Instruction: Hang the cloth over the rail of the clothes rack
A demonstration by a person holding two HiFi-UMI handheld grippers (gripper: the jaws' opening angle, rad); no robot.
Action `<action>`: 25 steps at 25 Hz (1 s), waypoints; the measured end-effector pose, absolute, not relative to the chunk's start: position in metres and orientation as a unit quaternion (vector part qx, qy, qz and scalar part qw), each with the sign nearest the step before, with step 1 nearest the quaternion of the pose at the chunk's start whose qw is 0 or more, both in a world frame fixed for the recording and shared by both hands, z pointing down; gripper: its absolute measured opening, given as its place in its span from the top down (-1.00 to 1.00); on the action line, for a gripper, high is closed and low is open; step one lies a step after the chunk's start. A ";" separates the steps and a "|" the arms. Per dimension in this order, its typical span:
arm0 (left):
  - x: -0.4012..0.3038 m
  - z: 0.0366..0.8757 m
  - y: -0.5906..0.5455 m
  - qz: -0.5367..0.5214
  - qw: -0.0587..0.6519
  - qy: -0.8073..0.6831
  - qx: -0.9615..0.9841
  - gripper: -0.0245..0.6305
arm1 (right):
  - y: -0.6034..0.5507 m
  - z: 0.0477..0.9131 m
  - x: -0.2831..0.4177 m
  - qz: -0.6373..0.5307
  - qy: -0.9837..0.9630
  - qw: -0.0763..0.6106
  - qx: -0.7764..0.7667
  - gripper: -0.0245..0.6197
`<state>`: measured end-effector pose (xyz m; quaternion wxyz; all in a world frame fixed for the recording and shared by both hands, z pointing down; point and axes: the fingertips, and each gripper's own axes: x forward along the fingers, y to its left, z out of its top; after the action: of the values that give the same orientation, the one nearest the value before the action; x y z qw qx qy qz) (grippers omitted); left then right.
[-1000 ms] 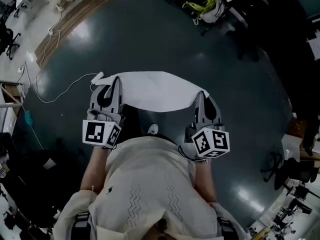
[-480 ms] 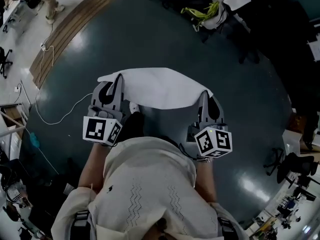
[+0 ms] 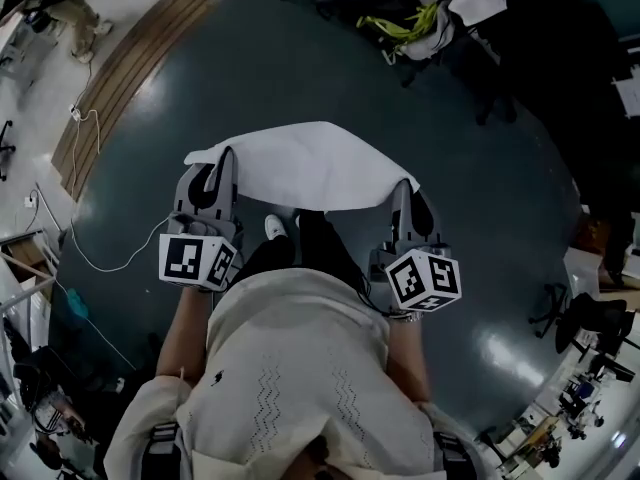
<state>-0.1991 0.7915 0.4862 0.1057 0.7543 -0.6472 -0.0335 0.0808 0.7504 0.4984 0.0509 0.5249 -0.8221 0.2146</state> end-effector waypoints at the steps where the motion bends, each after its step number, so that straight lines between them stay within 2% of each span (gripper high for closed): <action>1: -0.201 0.489 0.784 -0.031 0.108 -0.647 0.755 0.86 | 0.742 0.498 0.079 0.213 -0.822 0.051 0.526 0.85; 13: -0.208 0.487 0.623 0.004 0.089 -0.648 0.757 0.86 | 0.568 0.515 0.070 0.220 -0.829 0.038 0.513 0.85; 19: -0.192 0.469 0.512 0.000 0.065 -0.659 0.749 0.86 | 0.451 0.505 0.093 0.214 -0.837 0.031 0.502 0.85; 25: -0.181 0.471 0.433 -0.008 0.085 -0.670 0.737 0.86 | 0.357 0.493 0.108 0.207 -0.843 0.027 0.496 0.85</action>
<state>-0.1809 0.4328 0.4708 0.0852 0.7370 -0.6704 -0.0079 0.1083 0.3572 0.4928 0.0271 0.4958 -0.8430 0.2067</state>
